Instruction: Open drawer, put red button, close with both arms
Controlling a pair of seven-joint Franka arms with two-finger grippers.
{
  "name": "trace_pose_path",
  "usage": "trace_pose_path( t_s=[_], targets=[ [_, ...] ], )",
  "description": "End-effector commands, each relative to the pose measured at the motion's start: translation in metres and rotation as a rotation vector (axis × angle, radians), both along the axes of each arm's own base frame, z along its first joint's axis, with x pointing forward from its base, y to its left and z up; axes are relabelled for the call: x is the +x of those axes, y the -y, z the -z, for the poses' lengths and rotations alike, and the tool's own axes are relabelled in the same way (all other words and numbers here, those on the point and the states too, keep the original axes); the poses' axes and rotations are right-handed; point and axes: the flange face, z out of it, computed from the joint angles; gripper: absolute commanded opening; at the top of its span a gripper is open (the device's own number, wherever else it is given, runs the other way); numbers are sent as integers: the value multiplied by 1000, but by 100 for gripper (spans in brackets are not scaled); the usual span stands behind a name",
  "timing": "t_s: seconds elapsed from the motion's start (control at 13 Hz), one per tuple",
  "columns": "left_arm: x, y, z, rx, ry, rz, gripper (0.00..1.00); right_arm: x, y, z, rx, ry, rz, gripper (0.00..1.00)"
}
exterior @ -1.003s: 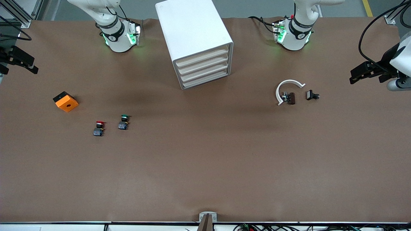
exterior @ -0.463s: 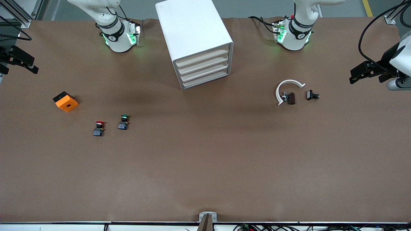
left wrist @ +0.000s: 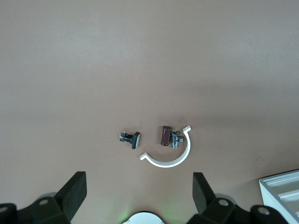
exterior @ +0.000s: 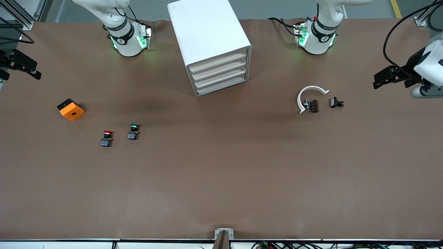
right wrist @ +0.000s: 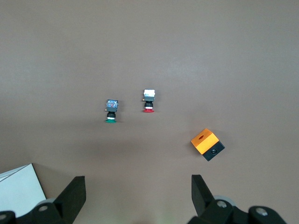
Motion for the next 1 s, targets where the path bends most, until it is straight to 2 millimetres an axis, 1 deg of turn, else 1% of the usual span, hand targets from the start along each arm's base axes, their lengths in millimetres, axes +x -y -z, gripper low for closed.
trace_pose_path(
  t_s=[0.0,0.23,0.46,0.62,0.77,0.93],
  targets=[
    [21,14,35,-39,-70,-87,100,-5,2,-5,-3,2,-7,100],
    [42,35,70,-98,-90,-178,100,-5,2,-5,-3,2,-7,100],
    [58,66,103,-77,-100,-276,100,-5,2,-5,-3,2,-7,100],
    [65,94,127,-63,-108,-348,100,-5,2,-5,-3,2,-7,100],
    [68,120,139,-52,-95,-391,100,-5,2,-5,-3,2,-7,100],
    [70,141,159,-27,-109,-461,100,-5,2,-5,-3,2,-7,100]
  ],
)
